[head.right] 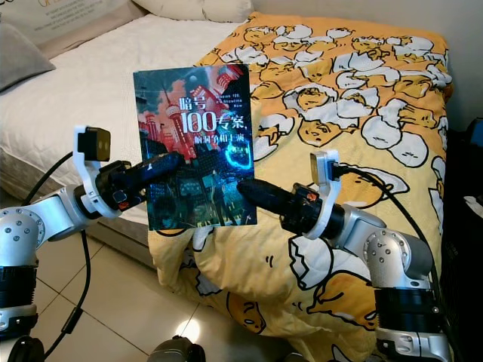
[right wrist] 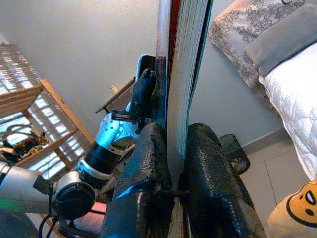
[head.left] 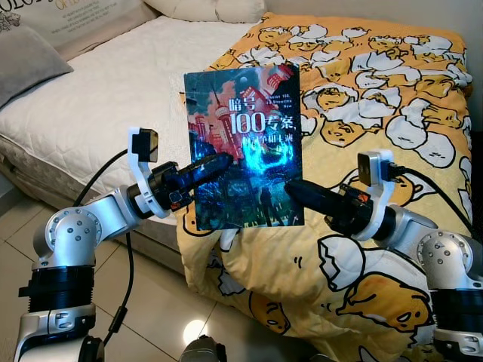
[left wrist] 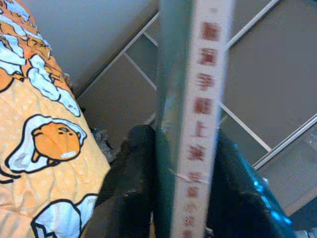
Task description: Clean up the room
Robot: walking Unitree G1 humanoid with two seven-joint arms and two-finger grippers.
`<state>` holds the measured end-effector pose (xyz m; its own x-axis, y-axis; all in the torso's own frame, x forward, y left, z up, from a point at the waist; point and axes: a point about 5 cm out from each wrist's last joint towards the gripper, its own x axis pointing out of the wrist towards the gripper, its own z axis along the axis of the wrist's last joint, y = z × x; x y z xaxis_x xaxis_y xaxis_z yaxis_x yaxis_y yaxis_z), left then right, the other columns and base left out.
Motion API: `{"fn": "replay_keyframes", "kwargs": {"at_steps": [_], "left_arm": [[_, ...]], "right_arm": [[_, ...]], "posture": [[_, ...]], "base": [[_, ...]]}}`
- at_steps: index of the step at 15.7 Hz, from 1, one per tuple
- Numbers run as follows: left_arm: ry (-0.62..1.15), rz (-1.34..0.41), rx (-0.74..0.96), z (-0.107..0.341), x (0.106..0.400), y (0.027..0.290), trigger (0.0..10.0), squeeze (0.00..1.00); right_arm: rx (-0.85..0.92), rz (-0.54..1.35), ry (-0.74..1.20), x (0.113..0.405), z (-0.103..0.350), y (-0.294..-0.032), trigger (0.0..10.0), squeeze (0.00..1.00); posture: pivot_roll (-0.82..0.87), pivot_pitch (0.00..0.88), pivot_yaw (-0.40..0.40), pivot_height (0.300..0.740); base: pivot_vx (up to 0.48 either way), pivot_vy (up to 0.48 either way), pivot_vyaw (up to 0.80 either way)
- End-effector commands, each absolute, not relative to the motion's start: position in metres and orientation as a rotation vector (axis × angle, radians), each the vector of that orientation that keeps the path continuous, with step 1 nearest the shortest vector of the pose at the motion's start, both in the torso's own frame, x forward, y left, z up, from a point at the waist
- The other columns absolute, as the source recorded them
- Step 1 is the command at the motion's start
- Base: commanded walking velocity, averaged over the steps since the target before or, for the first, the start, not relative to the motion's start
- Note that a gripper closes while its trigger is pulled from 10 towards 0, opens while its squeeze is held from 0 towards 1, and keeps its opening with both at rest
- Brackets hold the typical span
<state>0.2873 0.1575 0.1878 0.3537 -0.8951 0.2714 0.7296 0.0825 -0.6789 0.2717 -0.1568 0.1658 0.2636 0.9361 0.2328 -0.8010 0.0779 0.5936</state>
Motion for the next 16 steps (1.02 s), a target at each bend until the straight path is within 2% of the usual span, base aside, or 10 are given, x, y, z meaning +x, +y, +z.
{"fn": "replay_keyframes", "kwargs": {"at_steps": [1, 7, 8, 9, 10, 11, 16], "left_arm": [[0.227, -1.260, -0.798, 0.192, 0.285, 0.156, 0.0, 0.00], [0.233, -1.223, -0.776, 0.188, 0.284, 0.157, 0.0, 0.00], [0.233, -1.215, -0.766, 0.187, 0.285, 0.157, 0.0, 0.00], [0.230, -1.206, -0.755, 0.186, 0.286, 0.156, 0.0, 0.00], [0.227, -1.199, -0.749, 0.186, 0.286, 0.156, 0.0, 0.00], [0.212, -1.189, -0.747, 0.188, 0.288, 0.155, 0.0, 0.00], [0.188, -1.169, -0.730, 0.192, 0.288, 0.157, 0.0, 0.00]], "right_arm": [[0.683, 1.359, 0.209, 0.275, 0.172, -0.152, 0.0, 0.00], [0.662, 1.351, 0.200, 0.279, 0.172, -0.150, 0.0, 0.00], [0.644, 1.337, 0.197, 0.281, 0.171, -0.150, 8.4, 0.00], [0.638, 1.316, 0.210, 0.283, 0.170, -0.150, 10.0, 0.00], [0.642, 1.309, 0.213, 0.283, 0.169, -0.150, 10.0, 0.59], [0.667, 1.233, 0.211, 0.290, 0.166, -0.155, 10.0, 1.00], [0.742, 1.000, 0.145, 0.298, 0.154, -0.189, 10.0, 1.00]], "posture": [[0.02, 0.000, 0.108, 0.740], [0.03, 0.000, 0.103, 0.740], [0.03, 0.000, 0.105, 0.740], [0.02, 0.000, 0.108, 0.740], [0.02, 0.000, 0.108, 0.740], [0.02, 0.000, 0.105, 0.740], [0.02, 0.000, 0.098, 0.740]], "base": [[0.000, 0.000, 0.00], [0.000, 0.000, 0.00], [0.000, 0.000, 0.00], [0.000, 0.000, 0.00], [0.000, 0.000, 0.00], [0.000, 0.000, 0.00], [0.000, 0.000, 0.00]]}}
